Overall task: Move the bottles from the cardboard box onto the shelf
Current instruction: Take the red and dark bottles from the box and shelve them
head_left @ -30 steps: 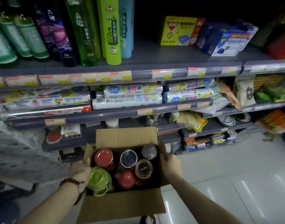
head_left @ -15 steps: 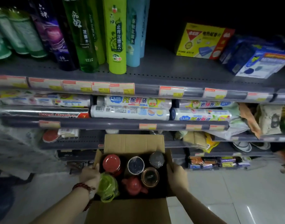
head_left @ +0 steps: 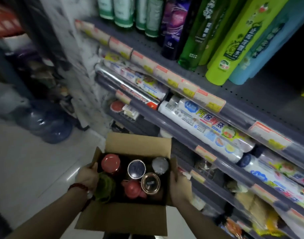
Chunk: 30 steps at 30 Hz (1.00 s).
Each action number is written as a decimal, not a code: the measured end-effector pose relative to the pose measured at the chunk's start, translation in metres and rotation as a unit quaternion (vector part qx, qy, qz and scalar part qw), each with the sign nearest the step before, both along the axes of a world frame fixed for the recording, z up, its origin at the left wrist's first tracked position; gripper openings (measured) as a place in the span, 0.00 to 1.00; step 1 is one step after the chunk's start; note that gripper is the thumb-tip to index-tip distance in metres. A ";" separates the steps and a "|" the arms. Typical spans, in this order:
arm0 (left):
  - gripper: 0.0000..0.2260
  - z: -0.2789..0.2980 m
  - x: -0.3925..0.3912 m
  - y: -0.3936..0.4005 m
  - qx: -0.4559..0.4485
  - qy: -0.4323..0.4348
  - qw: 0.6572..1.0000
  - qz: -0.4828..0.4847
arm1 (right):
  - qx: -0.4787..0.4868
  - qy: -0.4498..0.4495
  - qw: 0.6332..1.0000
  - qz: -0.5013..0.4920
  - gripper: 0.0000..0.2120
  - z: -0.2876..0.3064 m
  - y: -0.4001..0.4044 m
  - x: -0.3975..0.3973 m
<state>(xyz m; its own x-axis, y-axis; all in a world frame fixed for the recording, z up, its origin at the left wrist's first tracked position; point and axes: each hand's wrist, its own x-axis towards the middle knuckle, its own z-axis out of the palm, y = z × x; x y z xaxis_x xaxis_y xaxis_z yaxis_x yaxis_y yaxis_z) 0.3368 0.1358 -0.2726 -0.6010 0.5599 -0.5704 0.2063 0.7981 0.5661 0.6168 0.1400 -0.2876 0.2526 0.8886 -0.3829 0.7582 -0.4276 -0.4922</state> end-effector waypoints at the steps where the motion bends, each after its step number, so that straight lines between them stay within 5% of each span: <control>1: 0.16 0.003 -0.007 -0.009 0.003 0.002 1.000 0.018 | 0.005 0.000 1.000 0.030 0.18 0.001 0.006 -0.009; 10: 0.15 -0.018 -0.106 -0.104 0.036 0.003 0.983 0.183 | 0.050 -0.066 0.964 0.252 0.18 -0.004 0.035 -0.131; 30: 0.19 -0.124 -0.327 -0.229 -0.003 -0.022 0.884 0.468 | -0.006 0.020 0.901 0.433 0.15 -0.098 0.016 -0.448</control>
